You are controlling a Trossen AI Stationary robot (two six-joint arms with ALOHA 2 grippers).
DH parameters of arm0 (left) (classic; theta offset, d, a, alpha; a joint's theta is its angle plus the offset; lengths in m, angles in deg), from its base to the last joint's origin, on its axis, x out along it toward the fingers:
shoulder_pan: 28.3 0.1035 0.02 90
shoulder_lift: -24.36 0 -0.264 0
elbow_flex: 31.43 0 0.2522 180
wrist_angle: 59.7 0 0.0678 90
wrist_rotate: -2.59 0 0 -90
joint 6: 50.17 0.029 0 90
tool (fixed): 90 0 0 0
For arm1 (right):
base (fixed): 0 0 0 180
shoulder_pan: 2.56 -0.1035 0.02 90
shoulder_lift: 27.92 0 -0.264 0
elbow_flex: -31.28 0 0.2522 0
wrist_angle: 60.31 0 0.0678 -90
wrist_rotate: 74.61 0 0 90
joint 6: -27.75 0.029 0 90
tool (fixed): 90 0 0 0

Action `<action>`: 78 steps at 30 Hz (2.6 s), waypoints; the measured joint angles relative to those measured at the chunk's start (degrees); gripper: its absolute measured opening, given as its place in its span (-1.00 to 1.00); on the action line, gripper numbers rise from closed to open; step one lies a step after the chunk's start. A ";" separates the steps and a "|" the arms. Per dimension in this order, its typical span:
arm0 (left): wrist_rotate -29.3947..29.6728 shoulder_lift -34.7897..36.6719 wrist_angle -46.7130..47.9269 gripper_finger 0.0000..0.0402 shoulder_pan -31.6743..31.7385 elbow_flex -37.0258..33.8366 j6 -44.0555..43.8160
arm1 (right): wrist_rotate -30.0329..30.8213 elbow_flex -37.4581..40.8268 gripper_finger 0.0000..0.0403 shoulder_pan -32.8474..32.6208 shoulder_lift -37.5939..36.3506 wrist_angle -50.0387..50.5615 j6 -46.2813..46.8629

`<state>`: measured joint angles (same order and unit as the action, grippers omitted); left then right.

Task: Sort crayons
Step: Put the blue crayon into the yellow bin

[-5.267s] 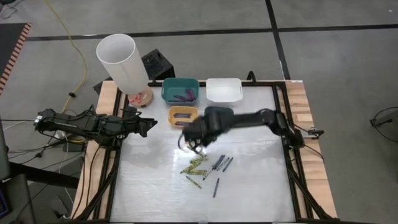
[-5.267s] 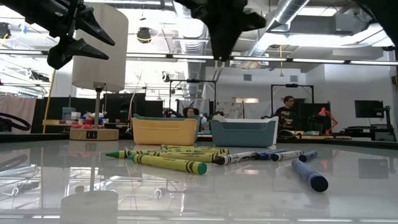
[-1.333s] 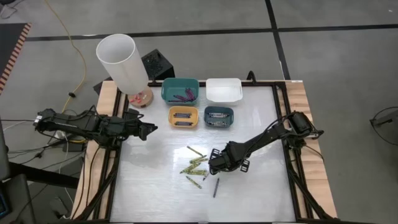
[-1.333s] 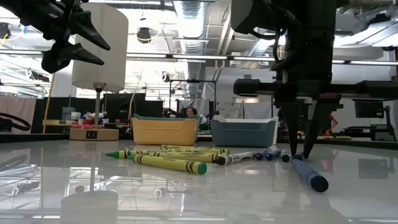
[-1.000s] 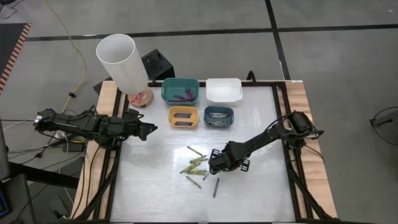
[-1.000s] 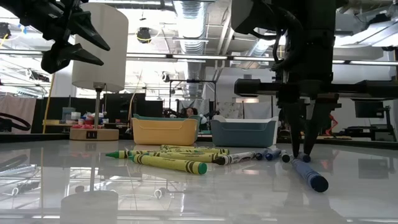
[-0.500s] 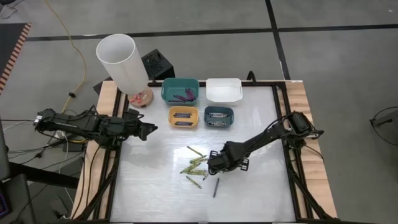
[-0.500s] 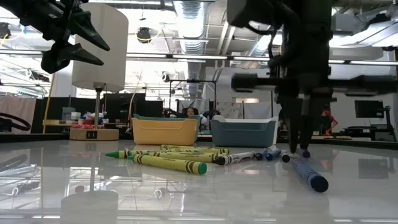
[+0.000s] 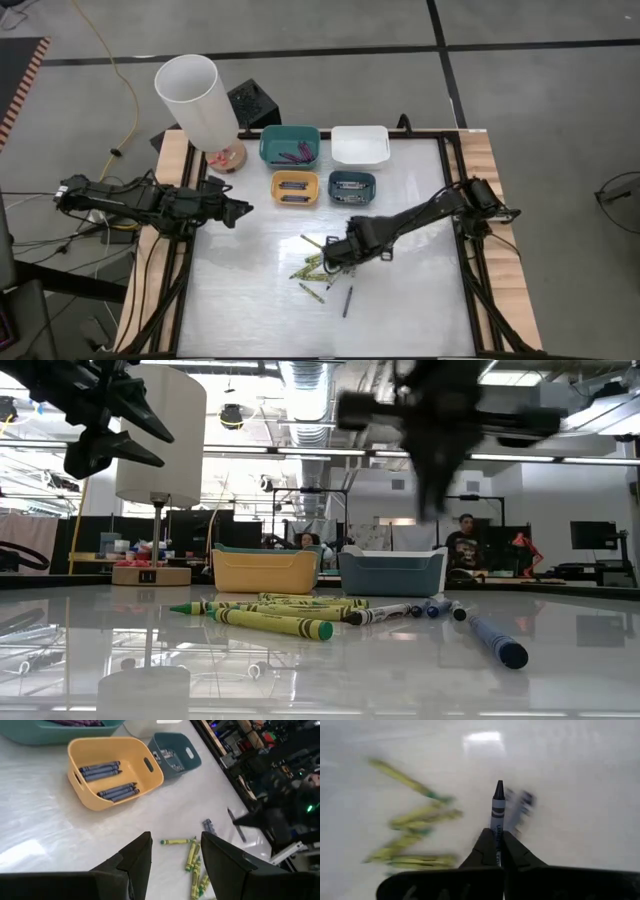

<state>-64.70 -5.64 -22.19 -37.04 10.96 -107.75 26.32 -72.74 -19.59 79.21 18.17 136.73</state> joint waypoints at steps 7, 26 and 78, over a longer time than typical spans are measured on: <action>-2.98 -0.01 -0.04 -0.20 0.00 -0.02 3.42 | 3.41 -6.91 -1.00 5.74 -0.04 -4.70 -21.60; 4.17 0.01 -0.27 -0.20 0.00 -0.02 -1.27 | -0.55 -9.86 -1.00 26.41 0.09 -30.98 -91.52; 14.46 0.02 2.97 -0.20 0.03 -0.02 -3.50 | -12.05 -9.86 -0.88 30.03 19.64 -40.05 -114.44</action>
<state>-50.24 -5.62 -19.23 -37.01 10.95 -111.24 14.27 -82.59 10.44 98.85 -21.87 22.29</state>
